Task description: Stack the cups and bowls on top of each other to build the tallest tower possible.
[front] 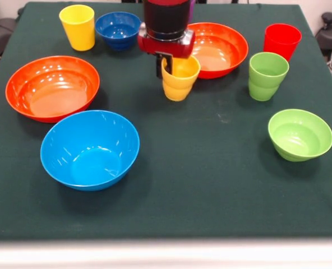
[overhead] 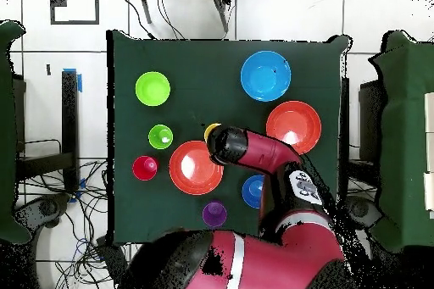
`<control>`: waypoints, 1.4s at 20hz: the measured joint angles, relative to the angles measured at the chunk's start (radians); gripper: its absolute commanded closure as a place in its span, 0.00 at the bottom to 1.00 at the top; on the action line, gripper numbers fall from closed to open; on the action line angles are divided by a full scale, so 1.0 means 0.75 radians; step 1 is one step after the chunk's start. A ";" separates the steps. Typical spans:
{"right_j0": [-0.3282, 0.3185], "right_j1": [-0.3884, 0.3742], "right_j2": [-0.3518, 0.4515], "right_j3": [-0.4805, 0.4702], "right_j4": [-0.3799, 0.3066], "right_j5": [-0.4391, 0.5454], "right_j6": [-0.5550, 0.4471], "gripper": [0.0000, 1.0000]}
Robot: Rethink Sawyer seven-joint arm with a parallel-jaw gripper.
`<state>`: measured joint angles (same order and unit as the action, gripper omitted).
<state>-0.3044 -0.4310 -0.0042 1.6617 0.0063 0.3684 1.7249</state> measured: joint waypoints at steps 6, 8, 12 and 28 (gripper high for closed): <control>-0.015 -0.002 -0.013 0.012 -0.056 0.000 0.000 1.00; -0.022 -0.002 -0.013 0.012 -0.063 0.000 0.000 1.00; -0.056 -0.002 -0.013 0.012 -0.087 0.000 0.000 1.00; -0.156 0.020 0.000 0.012 -0.251 -0.115 0.000 0.00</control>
<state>-0.4214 -0.4158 -0.0042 1.6708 -0.1819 0.2818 1.7249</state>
